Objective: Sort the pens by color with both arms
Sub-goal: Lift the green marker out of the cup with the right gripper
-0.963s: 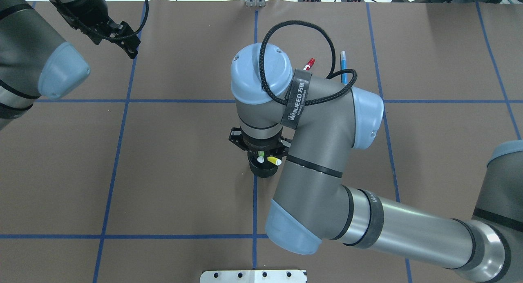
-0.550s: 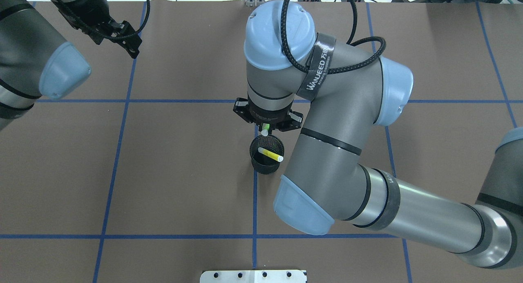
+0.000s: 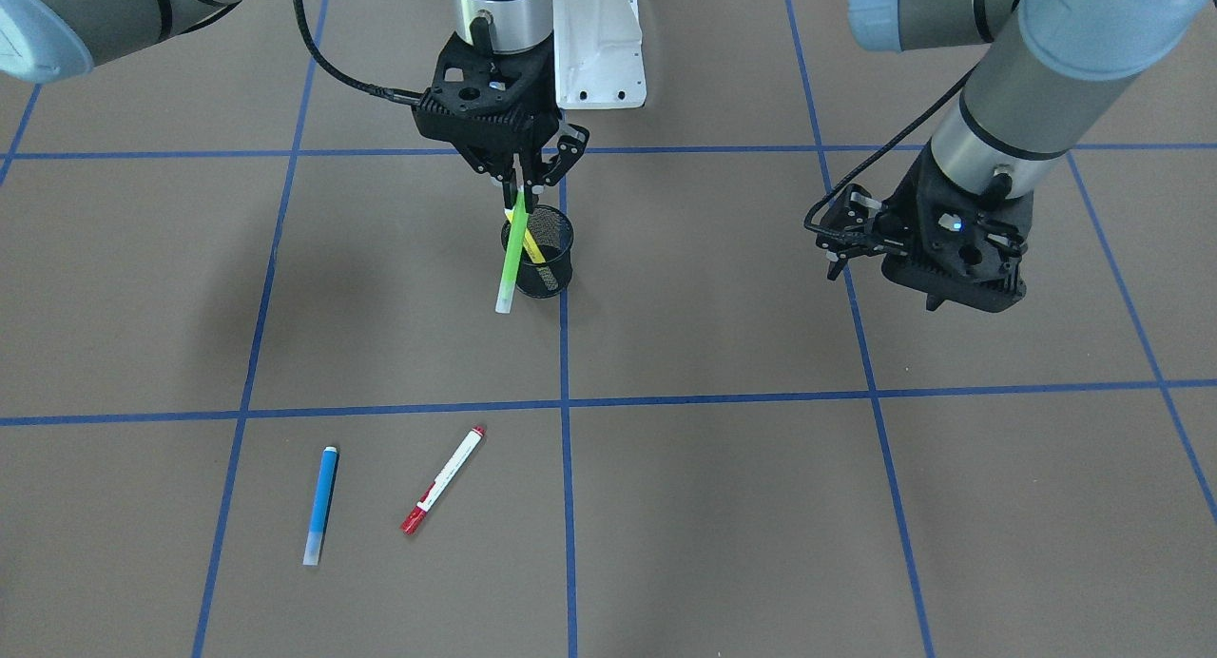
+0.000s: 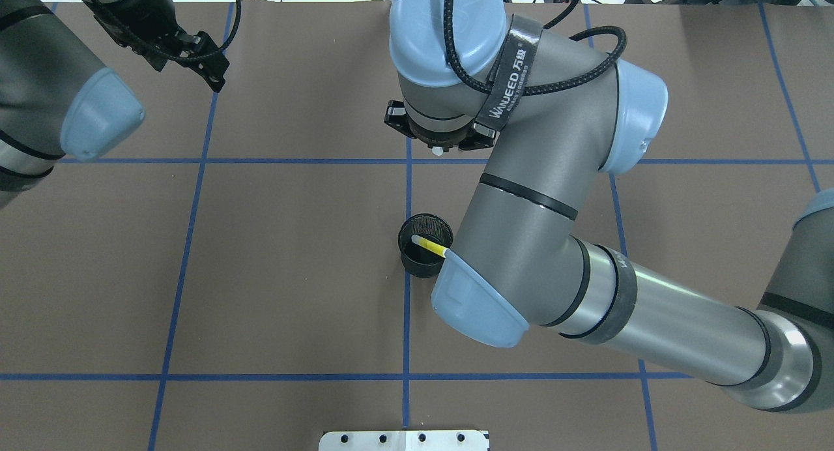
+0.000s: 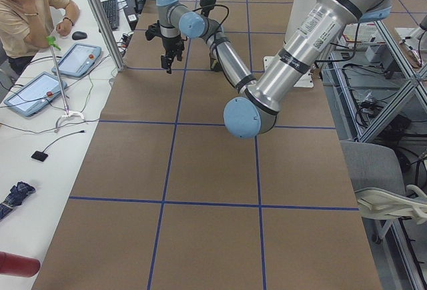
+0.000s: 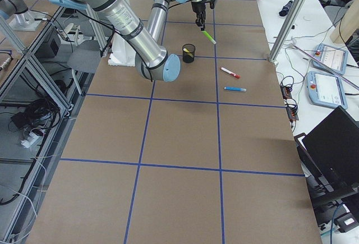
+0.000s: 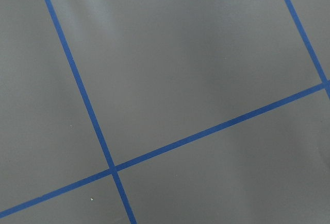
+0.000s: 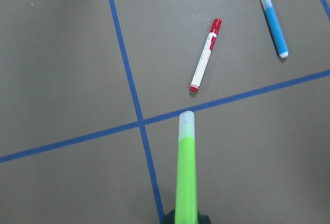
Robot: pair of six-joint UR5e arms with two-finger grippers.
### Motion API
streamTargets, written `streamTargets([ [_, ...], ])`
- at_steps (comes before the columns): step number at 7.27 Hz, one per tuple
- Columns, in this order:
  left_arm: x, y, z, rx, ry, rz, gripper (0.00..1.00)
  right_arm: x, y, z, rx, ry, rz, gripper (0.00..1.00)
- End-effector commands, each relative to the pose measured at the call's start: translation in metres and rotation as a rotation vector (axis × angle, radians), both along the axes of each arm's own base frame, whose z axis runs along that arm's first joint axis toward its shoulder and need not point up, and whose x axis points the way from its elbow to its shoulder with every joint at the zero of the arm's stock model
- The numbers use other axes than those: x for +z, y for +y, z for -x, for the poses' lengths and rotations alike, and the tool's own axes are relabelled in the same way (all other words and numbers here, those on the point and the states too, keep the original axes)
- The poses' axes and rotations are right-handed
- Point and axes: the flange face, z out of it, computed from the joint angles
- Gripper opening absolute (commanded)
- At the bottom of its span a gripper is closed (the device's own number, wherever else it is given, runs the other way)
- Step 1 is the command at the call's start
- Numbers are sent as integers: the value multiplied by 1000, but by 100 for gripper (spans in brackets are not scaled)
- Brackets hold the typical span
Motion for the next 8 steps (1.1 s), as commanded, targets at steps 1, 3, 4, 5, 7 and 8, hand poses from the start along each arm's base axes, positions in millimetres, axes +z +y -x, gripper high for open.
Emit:
streamTargets([
  [1,-1,2,-4,-1,3,5,100,20,-39,34,62,6,-83,0],
  [3,0,3,-7,5,4,2,100,22,-92,98,114,40,-106,0],
  [4,1,5,-13,8,10,-3,100,30,-108,116,131,44,-127,0],
  [5,2,4,-16,3,16,-2,100,43,-118,118,158,76,-154,0],
  [7,4,3,-17,5,16,-2,100,85,-130,128,156,78,-231,0],
  [8,7,3,-19,6,13,3,100,121,-129,126,136,66,-272,0],
])
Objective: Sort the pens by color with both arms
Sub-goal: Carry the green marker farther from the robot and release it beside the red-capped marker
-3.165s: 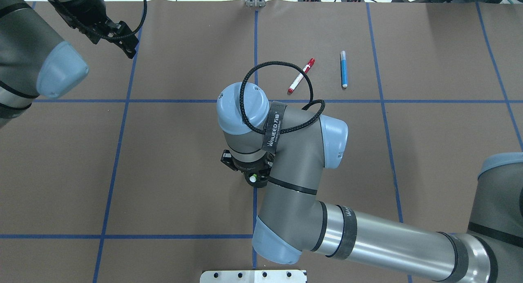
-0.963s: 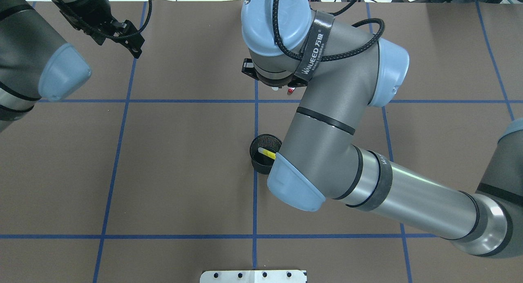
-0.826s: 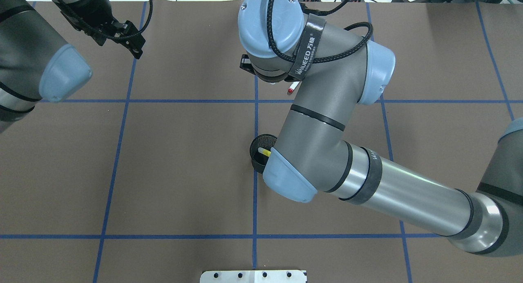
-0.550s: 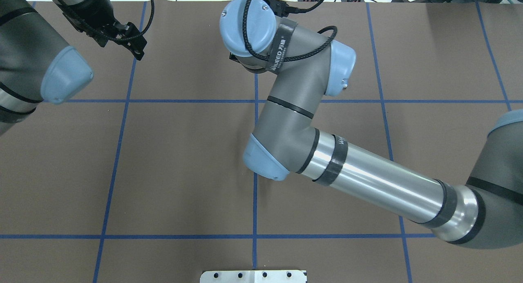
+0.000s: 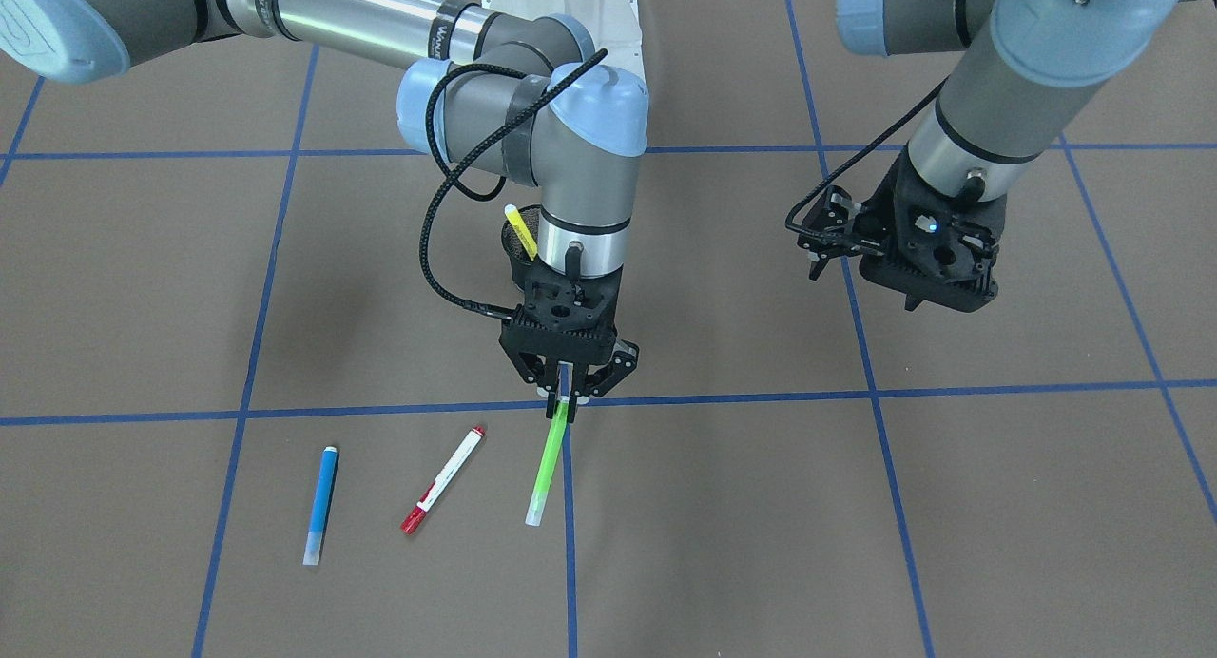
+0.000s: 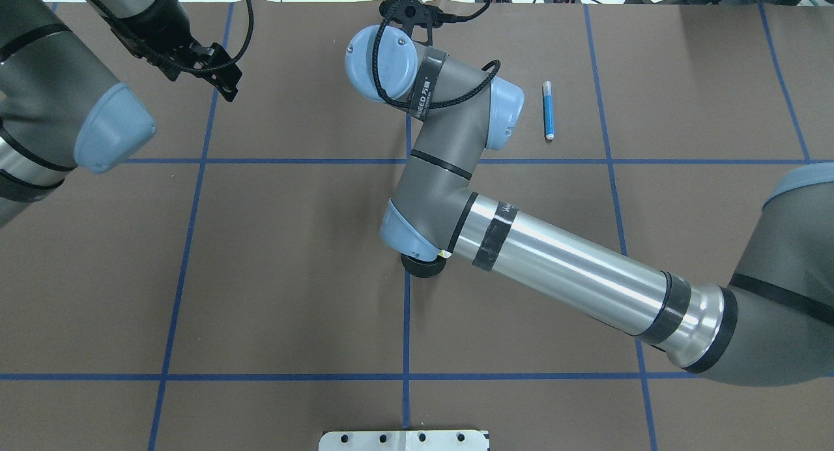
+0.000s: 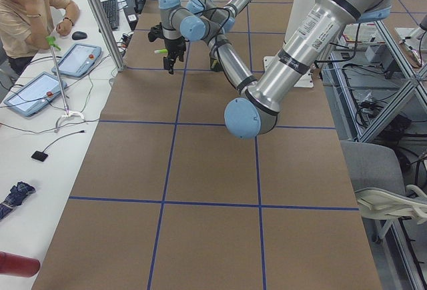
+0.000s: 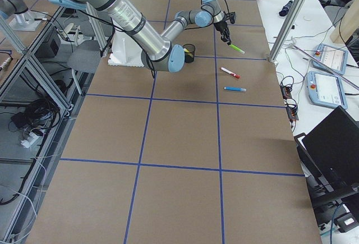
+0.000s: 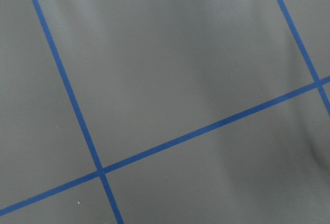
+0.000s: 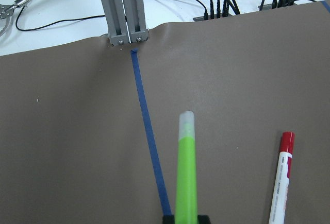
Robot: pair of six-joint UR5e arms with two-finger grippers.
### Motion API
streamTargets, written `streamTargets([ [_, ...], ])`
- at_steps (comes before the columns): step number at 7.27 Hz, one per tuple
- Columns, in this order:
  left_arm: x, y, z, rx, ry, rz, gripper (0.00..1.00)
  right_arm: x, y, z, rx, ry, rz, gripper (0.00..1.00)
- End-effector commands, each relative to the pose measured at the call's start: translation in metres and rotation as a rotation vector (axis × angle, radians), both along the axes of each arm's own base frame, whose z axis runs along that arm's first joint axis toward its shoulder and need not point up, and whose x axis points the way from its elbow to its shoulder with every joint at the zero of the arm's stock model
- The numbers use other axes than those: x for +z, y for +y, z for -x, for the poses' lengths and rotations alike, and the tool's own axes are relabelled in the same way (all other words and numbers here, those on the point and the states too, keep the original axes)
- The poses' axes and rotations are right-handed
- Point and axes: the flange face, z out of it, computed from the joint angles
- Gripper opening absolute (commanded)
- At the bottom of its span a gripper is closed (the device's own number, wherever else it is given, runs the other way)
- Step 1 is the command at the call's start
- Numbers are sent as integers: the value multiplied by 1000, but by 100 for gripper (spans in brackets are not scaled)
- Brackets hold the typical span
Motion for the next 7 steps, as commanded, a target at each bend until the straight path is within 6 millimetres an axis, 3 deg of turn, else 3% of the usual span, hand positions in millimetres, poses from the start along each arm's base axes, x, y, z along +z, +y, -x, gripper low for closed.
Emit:
streamTargets([
  [1,4,0,-5,6,-4,7,100,56,-2,-1,-15,13,-71,0],
  [2,4,0,-5,7,-4,6,100,60,1,2,-31,35,-86,0],
  [3,4,0,-5,7,-3,4,100,57,1,2,-31,32,-89,8],
  [4,4,0,-5,7,-3,4,100,57,1,2,-32,33,-90,51],
  [5,4,0,-6,8,-3,4,100,56,1,2,-33,32,-92,78],
  [6,4,0,-6,7,-3,6,100,53,0,1,-36,34,-97,98],
  [7,4,1,-7,9,-3,6,100,51,-6,-4,-42,37,-102,98],
])
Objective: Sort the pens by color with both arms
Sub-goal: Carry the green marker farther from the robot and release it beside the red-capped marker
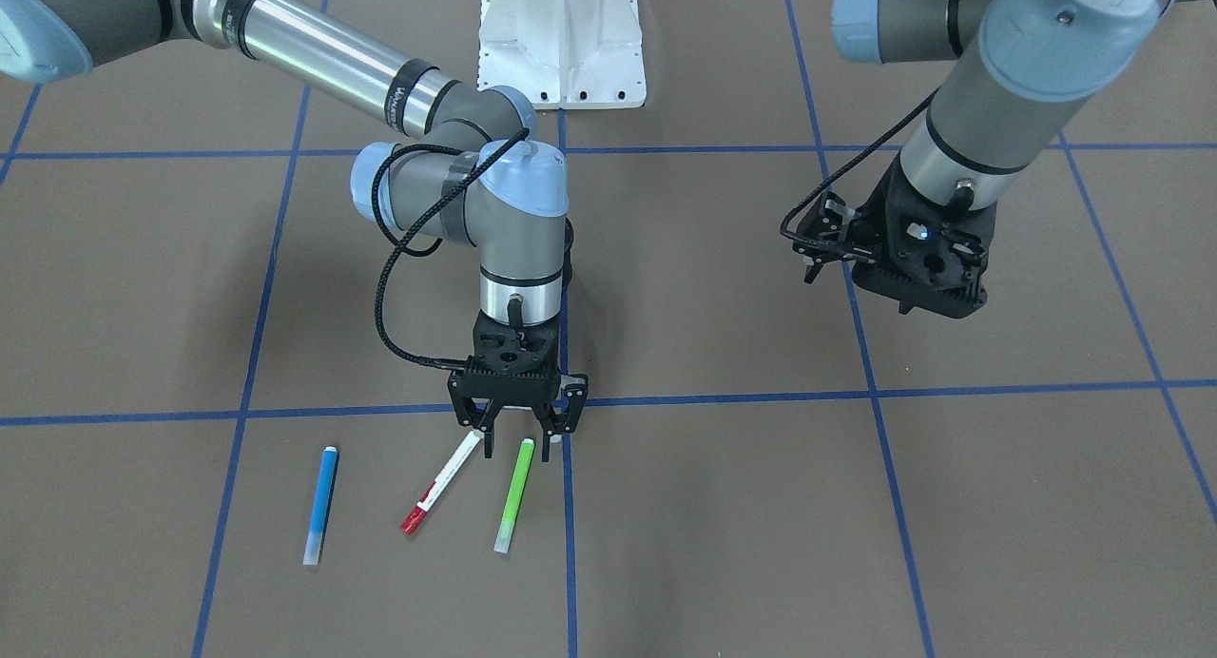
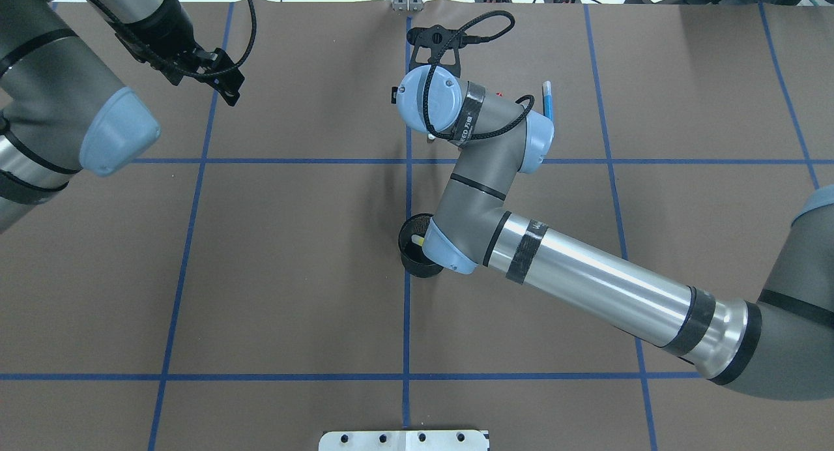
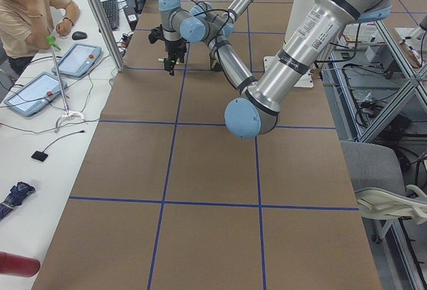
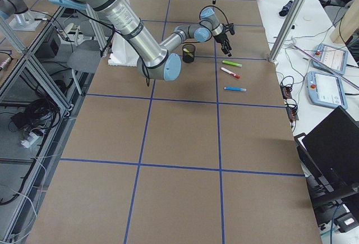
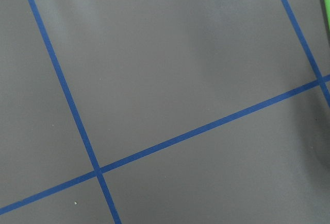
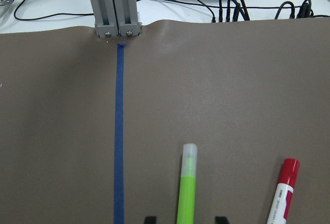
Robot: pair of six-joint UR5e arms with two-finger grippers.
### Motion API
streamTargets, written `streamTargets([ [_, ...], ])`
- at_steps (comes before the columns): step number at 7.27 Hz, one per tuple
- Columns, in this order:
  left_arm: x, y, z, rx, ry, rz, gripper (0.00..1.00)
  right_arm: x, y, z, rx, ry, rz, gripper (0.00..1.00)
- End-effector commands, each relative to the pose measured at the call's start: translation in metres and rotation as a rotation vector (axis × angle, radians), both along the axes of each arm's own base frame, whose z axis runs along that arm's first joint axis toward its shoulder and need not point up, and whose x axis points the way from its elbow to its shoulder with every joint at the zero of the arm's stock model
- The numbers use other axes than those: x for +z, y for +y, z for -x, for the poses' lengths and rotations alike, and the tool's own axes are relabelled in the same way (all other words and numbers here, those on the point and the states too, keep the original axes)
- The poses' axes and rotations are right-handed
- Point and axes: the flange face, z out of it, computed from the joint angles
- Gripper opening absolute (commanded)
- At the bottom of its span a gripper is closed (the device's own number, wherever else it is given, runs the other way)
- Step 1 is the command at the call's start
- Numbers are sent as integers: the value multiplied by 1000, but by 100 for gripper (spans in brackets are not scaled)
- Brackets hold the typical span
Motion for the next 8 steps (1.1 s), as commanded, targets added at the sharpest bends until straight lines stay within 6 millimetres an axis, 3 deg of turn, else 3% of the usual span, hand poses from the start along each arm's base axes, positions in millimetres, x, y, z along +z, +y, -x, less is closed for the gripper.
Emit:
streamTargets([
  [1,0,1,-2,2,-1,0,100,-6,-18,-19,-27,-14,14,99],
  [3,-3,1,-3,-45,6,50,100,-11,-53,-69,-128,-77,77,99],
  [5,-9,8,-14,-174,22,206,100,-4,-85,-121,-228,-103,150,99],
  [6,-17,18,-29,-297,42,361,100,-4,-93,-148,-277,-102,167,99],
  [7,-37,24,-43,-358,65,444,100,5,-97,-181,-334,-98,181,99],
  [8,-44,38,-69,-375,65,508,100,17,-106,-223,-381,-112,194,99],
])
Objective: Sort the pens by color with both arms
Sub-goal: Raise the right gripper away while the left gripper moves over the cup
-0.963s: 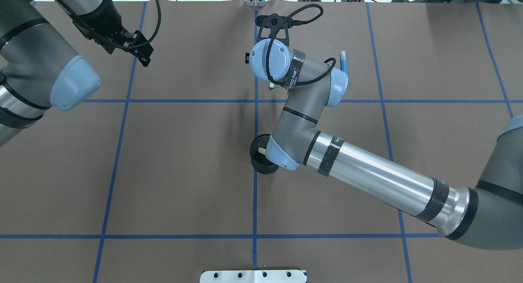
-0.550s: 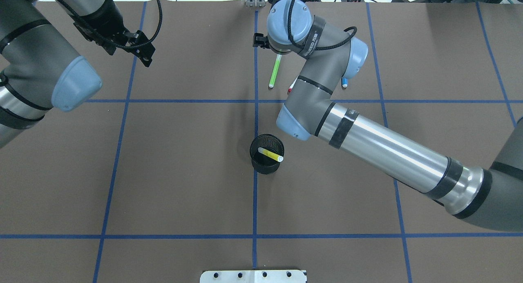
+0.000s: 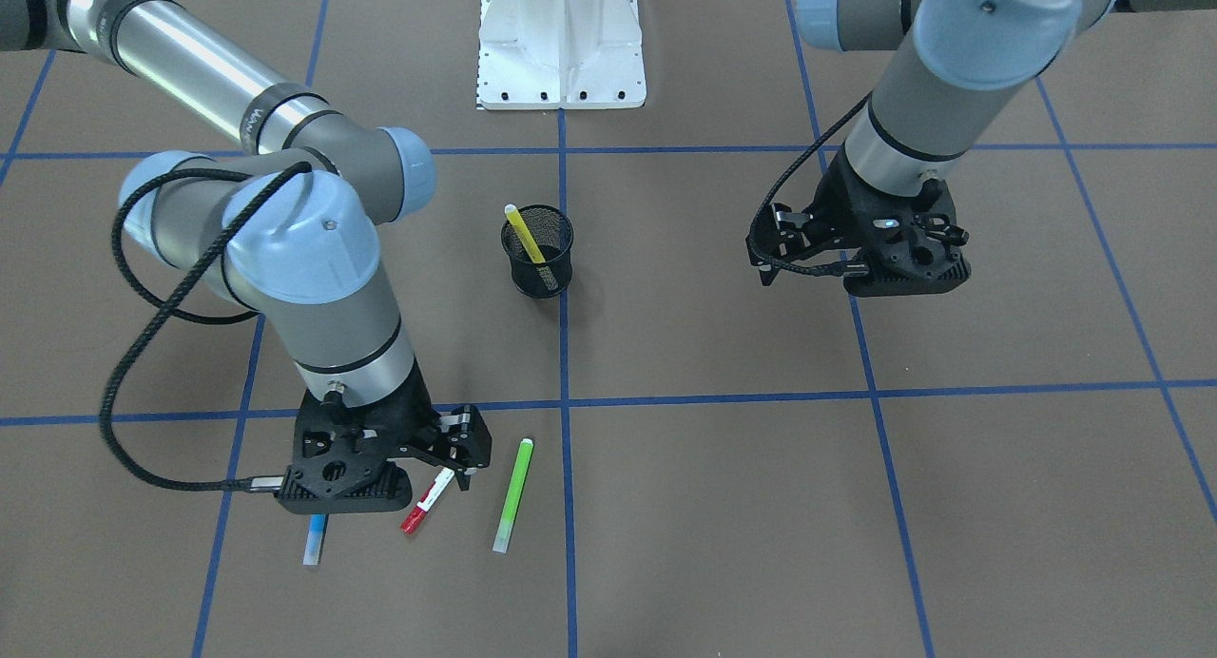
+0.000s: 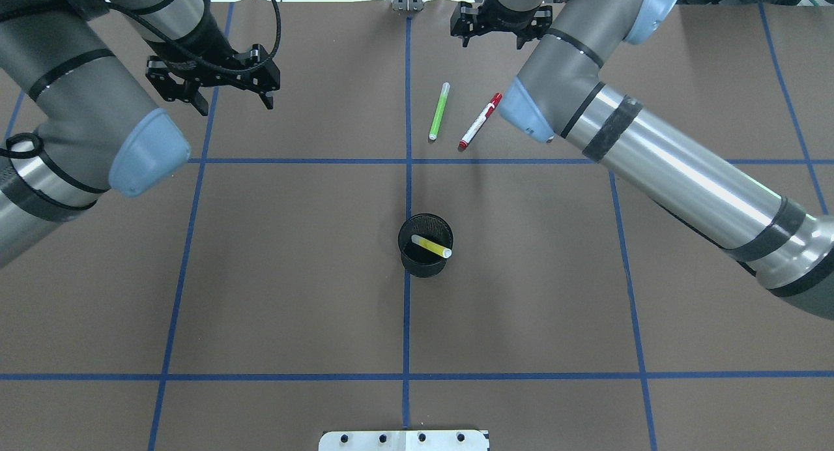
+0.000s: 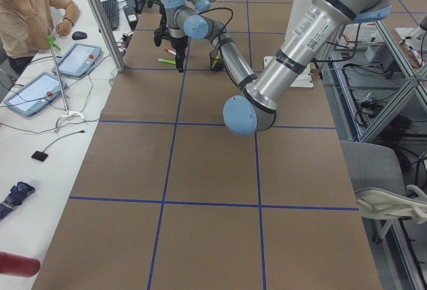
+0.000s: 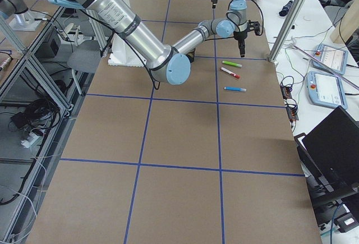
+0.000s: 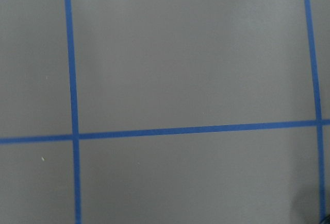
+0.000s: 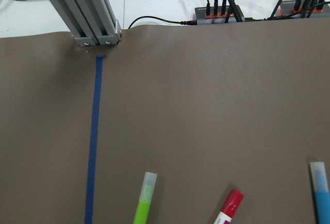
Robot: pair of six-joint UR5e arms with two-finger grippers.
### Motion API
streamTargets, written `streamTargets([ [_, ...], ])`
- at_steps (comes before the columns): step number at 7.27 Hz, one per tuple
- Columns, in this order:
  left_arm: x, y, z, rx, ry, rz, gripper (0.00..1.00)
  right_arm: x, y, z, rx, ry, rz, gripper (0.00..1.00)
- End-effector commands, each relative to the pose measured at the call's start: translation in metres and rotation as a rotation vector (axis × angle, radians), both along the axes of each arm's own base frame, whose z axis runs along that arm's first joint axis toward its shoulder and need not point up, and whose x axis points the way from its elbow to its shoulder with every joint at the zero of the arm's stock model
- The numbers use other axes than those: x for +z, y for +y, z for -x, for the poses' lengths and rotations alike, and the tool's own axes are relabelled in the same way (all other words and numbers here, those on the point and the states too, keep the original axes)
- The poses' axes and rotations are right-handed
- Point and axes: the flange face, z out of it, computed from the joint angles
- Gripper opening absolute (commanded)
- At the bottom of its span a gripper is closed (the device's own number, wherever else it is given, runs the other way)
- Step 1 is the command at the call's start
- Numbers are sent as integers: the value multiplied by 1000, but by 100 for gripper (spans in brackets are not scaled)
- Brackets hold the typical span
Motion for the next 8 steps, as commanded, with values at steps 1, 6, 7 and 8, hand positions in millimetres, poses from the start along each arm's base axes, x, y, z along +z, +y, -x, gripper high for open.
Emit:
streamTargets([
  [1,-19,23,-39,-64,20,138,100,35,-16,-89,-110,-36,9,99],
  [6,-87,84,-168,-93,72,340,100,126,-17,-226,-304,75,59,99],
  [7,-85,90,-193,-102,99,372,99,137,-16,-254,-355,105,45,99],
  [8,-91,94,-213,-103,99,395,99,157,-15,-280,-355,111,49,99],
])
